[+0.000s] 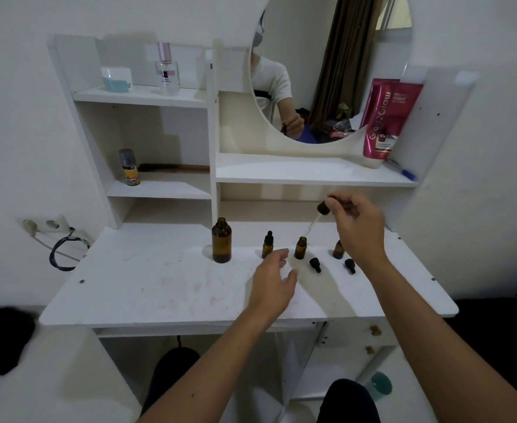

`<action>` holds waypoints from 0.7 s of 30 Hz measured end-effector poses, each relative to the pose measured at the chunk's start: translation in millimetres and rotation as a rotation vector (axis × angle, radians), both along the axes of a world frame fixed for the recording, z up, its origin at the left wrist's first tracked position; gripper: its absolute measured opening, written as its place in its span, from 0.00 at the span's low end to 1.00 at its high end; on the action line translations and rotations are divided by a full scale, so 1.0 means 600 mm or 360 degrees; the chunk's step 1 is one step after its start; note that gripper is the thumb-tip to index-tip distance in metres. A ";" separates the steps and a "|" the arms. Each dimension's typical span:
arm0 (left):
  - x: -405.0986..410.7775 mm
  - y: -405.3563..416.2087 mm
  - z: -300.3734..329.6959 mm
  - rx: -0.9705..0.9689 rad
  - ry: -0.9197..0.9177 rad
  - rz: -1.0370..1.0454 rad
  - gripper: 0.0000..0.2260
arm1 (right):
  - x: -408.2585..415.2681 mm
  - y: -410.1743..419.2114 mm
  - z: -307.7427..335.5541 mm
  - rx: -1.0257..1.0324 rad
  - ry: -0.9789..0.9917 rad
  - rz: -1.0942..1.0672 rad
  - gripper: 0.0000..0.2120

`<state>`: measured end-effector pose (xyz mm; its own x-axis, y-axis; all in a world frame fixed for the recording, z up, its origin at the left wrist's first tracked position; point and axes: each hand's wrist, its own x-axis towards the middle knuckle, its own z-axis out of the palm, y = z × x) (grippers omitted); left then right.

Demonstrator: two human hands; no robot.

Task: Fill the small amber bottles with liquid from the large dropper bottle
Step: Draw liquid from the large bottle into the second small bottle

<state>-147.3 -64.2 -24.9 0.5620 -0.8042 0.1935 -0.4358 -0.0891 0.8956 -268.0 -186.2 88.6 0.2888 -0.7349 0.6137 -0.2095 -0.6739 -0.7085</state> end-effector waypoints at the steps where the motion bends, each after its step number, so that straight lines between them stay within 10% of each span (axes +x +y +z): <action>1: -0.005 -0.012 0.000 0.0014 -0.0010 0.0001 0.23 | -0.001 -0.002 -0.002 -0.0005 -0.0001 -0.0005 0.07; 21: -0.006 -0.114 -0.013 0.0035 -0.0185 0.0167 0.09 | 0.028 -0.029 -0.066 0.0096 0.0214 0.0110 0.03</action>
